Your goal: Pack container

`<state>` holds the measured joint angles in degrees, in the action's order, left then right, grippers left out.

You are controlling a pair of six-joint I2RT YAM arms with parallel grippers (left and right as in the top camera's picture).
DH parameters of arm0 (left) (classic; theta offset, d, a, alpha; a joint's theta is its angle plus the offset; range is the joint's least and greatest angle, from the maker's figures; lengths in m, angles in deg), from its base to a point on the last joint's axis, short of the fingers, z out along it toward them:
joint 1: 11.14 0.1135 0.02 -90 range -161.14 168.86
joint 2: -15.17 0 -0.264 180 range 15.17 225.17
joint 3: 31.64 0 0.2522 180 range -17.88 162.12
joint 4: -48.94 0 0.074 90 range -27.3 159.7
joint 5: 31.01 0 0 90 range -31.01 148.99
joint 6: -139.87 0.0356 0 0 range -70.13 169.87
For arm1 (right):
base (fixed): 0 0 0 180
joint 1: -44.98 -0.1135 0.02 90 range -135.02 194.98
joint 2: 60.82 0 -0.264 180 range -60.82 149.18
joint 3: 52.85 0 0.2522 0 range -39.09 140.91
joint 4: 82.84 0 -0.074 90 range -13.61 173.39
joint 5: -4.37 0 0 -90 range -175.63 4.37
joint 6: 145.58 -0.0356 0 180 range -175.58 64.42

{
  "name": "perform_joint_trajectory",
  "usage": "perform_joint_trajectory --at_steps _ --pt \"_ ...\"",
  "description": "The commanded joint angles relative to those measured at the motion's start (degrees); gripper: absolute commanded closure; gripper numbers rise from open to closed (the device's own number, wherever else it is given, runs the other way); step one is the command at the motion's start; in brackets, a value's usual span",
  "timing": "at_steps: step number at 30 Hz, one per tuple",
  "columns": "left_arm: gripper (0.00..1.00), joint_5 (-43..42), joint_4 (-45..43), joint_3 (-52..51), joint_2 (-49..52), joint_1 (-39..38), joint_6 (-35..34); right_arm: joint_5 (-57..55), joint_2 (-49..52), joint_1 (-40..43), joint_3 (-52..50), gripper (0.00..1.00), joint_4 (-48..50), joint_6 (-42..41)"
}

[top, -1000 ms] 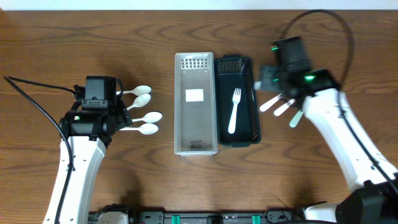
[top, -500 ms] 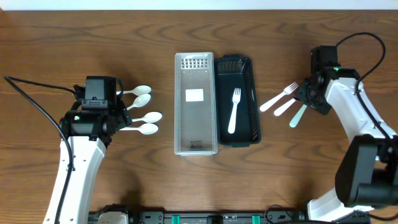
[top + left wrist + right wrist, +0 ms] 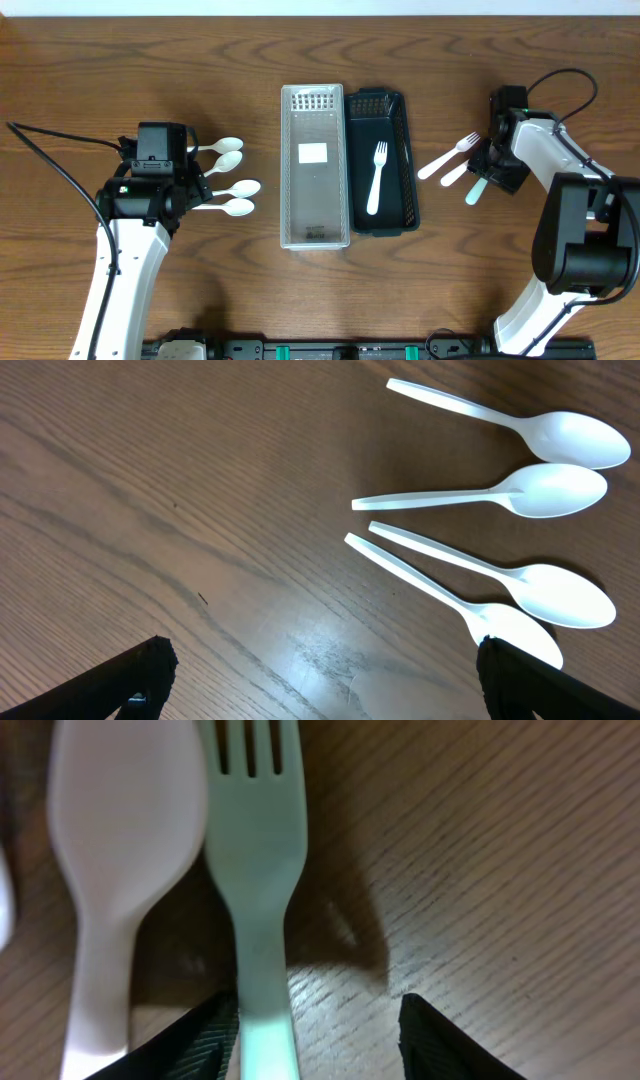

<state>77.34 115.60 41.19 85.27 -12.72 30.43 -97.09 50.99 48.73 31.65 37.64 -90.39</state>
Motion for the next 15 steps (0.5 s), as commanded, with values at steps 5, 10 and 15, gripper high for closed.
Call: perform_joint_trajectory --at_steps 5,10,15 --pt "0.02 0.31 0.17 0.85 0.26 0.28 0.35 -1.25 1.36 0.79 -0.13 0.62 0.76 -3.08" --pt "0.02 0.31 0.17 0.85 0.26 0.28 0.35 -2.27 1.07 0.74 -0.13 0.99 0.74 -2.99" --pt "0.02 0.31 0.17 0.85 0.26 0.28 0.35 -2.23 -4.07 0.17 0.02 0.98 -0.11 -0.81"
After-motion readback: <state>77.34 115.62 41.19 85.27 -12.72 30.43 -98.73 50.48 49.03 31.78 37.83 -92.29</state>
